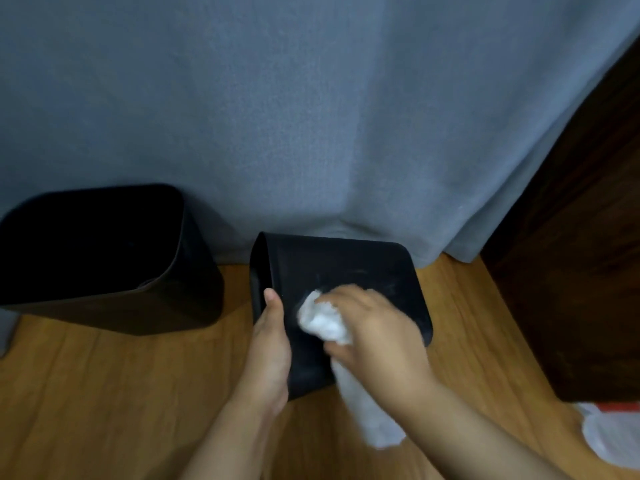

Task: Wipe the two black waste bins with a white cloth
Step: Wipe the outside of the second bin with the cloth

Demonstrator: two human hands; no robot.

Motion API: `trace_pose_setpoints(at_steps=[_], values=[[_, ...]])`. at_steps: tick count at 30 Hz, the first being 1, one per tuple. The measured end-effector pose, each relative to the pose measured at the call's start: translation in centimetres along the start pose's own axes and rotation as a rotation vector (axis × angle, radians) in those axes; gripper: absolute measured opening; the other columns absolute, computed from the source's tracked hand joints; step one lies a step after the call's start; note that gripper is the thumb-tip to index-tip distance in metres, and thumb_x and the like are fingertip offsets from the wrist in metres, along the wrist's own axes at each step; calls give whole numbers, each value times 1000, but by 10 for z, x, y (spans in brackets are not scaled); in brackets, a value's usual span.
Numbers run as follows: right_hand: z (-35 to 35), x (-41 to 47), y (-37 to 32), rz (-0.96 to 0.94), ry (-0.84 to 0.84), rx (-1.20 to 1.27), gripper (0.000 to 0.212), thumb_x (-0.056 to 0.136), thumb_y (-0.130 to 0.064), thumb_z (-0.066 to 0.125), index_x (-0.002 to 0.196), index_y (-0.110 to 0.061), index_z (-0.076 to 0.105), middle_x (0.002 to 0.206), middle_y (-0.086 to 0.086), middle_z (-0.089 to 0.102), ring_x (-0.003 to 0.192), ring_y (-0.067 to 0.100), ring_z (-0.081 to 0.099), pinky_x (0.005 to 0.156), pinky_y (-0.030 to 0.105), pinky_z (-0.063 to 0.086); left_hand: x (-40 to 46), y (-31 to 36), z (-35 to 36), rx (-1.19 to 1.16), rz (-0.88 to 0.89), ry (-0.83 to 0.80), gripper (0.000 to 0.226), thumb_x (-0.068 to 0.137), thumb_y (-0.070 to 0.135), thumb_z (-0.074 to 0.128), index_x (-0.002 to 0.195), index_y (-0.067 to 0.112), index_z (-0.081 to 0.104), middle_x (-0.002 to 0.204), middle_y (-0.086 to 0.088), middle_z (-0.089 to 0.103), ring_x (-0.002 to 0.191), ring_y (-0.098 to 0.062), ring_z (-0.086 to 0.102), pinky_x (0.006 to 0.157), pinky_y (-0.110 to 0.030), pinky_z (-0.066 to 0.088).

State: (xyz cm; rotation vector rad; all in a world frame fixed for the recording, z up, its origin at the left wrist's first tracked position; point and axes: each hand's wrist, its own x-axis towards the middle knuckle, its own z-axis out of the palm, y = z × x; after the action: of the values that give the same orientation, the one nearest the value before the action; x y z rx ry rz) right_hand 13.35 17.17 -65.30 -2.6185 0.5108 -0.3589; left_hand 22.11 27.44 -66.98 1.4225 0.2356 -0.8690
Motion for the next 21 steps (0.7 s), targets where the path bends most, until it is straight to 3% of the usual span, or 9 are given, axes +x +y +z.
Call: trace_pose_setpoints(at_steps=[2,4,7,8,10,12,15,17,21], values=[[1,7,11,129,62,-14,39,63,-24,70,101,-25,65,100,-12,64,84,15,61,63,27,50,-4,3,1,22,15,27,75,78,78,38,124,25,66,116,-3,74,108,-23,69,100,-47,50],[2,4,5,74,75,36,40,61,-25,67,101,-25,66,101,-11,64,86,14,62,66,26,51,-5,5,1,34,0,16,78,76,81,40,121,23,67,113,-4,75,103,-19,71,95,-41,54],[3,-13,-13,-109,-15,42,41,61,-34,60,102,-32,64,100,-17,62,85,6,57,61,21,50,-4,4,1,13,-35,29,69,89,68,36,95,7,68,74,-2,77,64,-4,73,58,-16,56],[4,-16,-8,-120,-34,21,42,61,-35,60,103,-32,63,101,-18,61,84,5,56,59,21,50,-6,5,1,25,-40,23,69,91,67,33,98,8,68,75,-1,77,64,-4,72,58,-17,56],[6,-8,11,-42,-31,-25,43,65,-34,64,108,-32,61,106,-17,60,91,8,57,66,26,52,-7,5,3,69,-3,22,78,79,75,33,119,17,66,105,-2,76,94,-12,73,88,-32,57],[6,2,38,140,-27,-20,35,76,-36,58,111,-33,59,110,-15,57,98,9,56,76,28,50,-11,6,3,72,39,57,82,70,79,35,129,28,61,123,-2,70,113,-21,66,103,-47,49],[-3,18,63,386,72,96,18,84,-31,60,101,-26,61,100,-9,60,91,11,59,73,27,47,-13,2,4,89,75,62,93,64,86,36,138,31,53,134,1,62,124,-22,58,108,-49,44],[-4,22,52,331,128,83,16,81,-30,60,97,-29,62,98,-13,60,89,7,59,72,27,48,-15,2,6,102,120,65,91,66,84,37,136,29,54,134,2,62,123,-19,58,109,-46,44],[4,20,33,181,62,87,29,78,-26,65,107,-25,63,108,-12,59,95,9,57,74,27,49,-17,4,8,107,132,103,73,75,73,33,128,29,59,127,2,66,117,-17,62,107,-44,45]])
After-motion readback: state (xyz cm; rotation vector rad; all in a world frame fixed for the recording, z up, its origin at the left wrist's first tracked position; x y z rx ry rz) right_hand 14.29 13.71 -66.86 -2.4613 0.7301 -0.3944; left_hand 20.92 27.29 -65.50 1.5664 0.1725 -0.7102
